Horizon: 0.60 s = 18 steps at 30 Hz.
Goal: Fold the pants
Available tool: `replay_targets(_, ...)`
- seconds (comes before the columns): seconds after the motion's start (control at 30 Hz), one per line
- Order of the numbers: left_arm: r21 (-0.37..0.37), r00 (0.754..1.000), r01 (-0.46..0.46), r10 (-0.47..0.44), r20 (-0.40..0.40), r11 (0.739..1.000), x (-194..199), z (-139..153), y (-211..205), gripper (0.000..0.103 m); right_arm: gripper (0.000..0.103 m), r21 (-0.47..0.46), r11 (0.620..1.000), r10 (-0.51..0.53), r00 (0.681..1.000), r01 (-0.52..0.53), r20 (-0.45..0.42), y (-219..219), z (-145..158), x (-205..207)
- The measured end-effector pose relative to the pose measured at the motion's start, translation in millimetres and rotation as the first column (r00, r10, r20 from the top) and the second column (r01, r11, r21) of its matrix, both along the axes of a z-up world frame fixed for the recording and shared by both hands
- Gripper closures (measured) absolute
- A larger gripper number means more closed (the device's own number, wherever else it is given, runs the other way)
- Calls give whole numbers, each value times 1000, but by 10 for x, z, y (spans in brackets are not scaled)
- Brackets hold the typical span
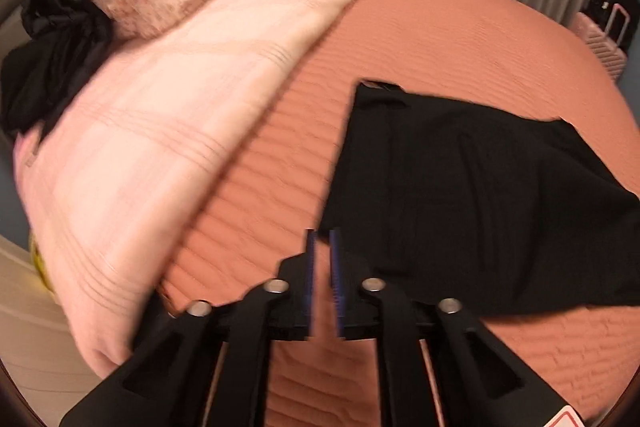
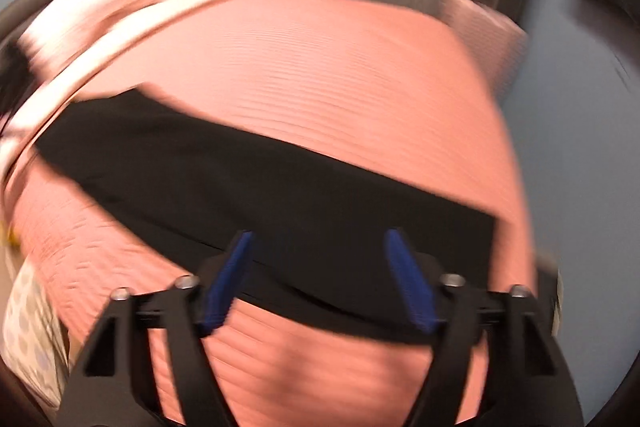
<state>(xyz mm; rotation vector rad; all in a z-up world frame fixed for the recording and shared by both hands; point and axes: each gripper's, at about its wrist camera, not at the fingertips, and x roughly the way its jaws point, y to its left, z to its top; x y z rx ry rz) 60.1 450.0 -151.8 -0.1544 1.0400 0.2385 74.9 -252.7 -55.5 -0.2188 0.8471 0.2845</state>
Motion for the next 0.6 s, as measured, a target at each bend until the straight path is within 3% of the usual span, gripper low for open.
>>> replay_targets(0.03,-28,1000,1,-1,-9,1000,-25,-76,-58,47,31,-3,996,91,996,-91,3,435,-45,25)
replay_targets(0.07,-38,1000,-12,11,-18,999,-55,-187,-120,41,31,-2,988,156,988,-156,-2,797,-110,48)
replay_targets(0.17,-70,998,-62,60,-35,996,-12,-470,-191,41,31,22,958,288,957,-287,-21,1618,-245,188)
replay_targets(0.27,-106,991,-133,132,-17,985,93,-615,-142,40,31,32,945,327,944,-326,-44,2100,-284,433)
replay_targets(0.43,-69,995,-95,96,13,993,368,-508,-111,73,33,101,950,303,950,-296,-73,2714,-276,1224)
replay_targets(0.47,-92,995,-98,99,10,991,411,-479,-45,74,33,87,954,295,952,-289,-77,2861,-296,1421)
replay_targets(0.6,-222,995,-86,96,35,971,456,-493,226,79,50,32,950,311,939,-310,-146,3391,-556,1963)
